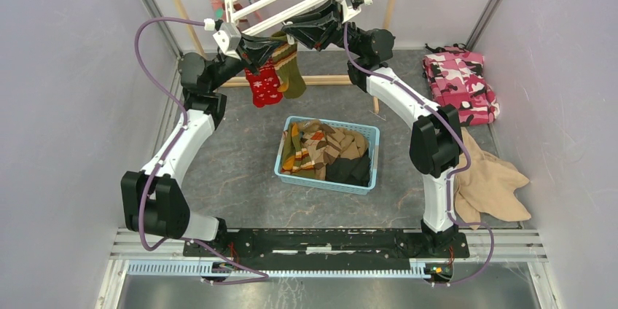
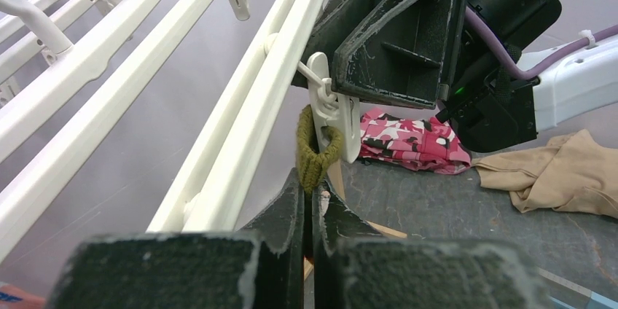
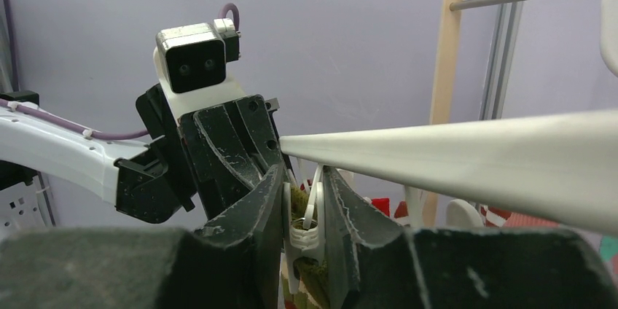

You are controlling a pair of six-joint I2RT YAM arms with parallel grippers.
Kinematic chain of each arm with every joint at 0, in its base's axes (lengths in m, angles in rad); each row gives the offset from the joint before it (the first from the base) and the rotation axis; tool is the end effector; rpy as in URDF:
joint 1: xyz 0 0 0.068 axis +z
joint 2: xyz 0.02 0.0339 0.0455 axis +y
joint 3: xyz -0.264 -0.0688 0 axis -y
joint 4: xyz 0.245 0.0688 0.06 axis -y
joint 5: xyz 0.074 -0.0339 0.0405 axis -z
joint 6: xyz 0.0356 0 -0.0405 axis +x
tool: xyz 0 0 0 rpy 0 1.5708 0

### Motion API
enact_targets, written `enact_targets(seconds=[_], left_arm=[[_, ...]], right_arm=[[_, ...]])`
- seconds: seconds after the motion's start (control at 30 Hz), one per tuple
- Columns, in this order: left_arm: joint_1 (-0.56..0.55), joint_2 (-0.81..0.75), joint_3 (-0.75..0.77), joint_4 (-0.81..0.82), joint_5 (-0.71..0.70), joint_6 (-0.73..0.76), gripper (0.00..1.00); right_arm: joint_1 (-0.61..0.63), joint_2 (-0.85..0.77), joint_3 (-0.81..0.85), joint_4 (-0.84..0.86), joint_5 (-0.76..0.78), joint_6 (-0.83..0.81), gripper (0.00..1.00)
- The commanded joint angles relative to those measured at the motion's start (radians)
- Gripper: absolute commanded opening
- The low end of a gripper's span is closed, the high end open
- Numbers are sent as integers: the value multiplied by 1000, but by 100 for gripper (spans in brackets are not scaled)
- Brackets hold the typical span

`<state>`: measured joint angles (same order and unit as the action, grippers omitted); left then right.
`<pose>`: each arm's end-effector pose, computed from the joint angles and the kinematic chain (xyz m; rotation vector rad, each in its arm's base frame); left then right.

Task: Clip the socks to the hanger
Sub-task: Clamp the sock onto the hanger.

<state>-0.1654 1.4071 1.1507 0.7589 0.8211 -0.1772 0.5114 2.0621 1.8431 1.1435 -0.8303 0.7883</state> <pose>0.3067 -0.0776 0.4172 0.7467 1.0273 -0.7335 0.3846 0.2460 0.4299 -0.7809 0.7853 1.4456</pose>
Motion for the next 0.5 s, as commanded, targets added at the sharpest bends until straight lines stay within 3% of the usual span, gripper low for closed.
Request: enact_targets(seconds=[0.0, 0.47], left_arm=[[4, -27, -8, 44, 16, -39, 2], [4, -30, -16, 12, 20, -44, 5]], right_arm=[[2, 3, 2, 50, -29, 20, 35], [-6, -64, -99, 89, -25, 1, 76]])
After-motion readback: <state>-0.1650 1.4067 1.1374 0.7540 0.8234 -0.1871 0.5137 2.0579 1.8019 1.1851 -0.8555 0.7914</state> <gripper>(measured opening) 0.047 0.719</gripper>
